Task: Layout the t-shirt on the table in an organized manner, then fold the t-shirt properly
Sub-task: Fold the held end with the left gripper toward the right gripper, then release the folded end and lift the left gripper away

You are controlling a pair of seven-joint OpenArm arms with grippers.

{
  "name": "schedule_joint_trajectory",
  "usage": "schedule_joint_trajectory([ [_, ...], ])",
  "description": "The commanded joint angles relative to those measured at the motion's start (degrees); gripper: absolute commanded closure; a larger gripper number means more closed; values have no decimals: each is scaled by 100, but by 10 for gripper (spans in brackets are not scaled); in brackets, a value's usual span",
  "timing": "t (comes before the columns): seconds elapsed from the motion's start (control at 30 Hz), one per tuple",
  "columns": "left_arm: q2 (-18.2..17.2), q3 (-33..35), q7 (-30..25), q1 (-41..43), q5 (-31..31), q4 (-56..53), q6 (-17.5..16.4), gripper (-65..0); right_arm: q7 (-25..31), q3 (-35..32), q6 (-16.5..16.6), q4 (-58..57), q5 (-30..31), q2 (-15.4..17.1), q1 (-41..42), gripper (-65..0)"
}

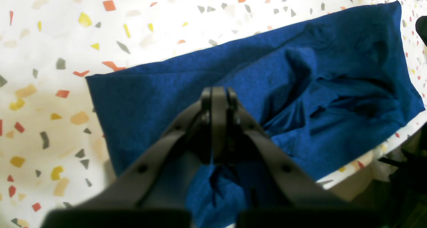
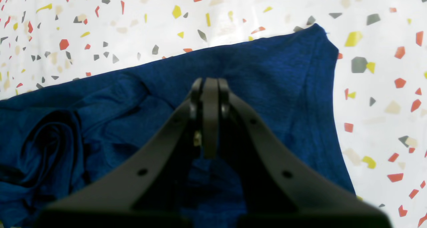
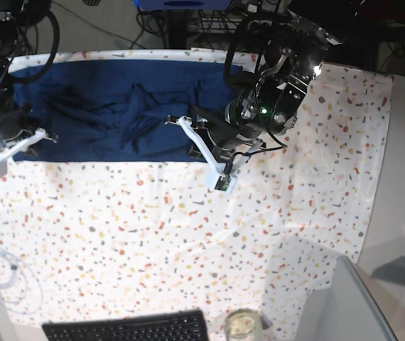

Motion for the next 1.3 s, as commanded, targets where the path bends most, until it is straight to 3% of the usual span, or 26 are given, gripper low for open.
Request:
schedule_joint_trajectory([
  [0.0, 22, 0, -80, -50, -73, -16, -11, 0, 114, 29, 36, 95, 52, 82, 55, -6],
  [0.23, -118, 1038, -80, -244, -108, -490, -20, 0, 114, 29, 36, 95, 52, 82, 64, -6],
  [0.4, -118, 1354, -71, -244, -108, -464, -47, 0, 114, 29, 36, 95, 52, 82, 38, -6],
  [0.57, -118, 1759, -71, -252, -108, -464, -785, 0, 114, 29, 36, 95, 52, 82, 29, -6],
  [0.7, -224, 1635, -80, -200, -108, -121, -829, 0, 114, -6, 36, 122, 52, 82, 20, -6],
  [0.77, -400, 1301, -80, -41, -108, 266, -829, 0, 97, -33, 98, 227, 52, 82, 2, -8],
  [0.93, -690, -729, -106, 934, -73, 855, -829, 0, -457, -384, 1302, 1036, 52, 29, -103, -15],
  [1.03, -707, -2154, -124, 1444, -55, 820, -943, 0, -914, -718, 1460, 1221, 70, -138, -42, -21],
  [1.13, -699, -3622, -124, 1822, -55, 776, -1532, 0, -1239, -1070, 1478, 1115, 70, -437, 125, -122],
  [1.27, -602, -5521, -124, 2112, -90, 767, -2789, 0, -1257, -1430, 1478, 755, 70, -630, 310, -293],
])
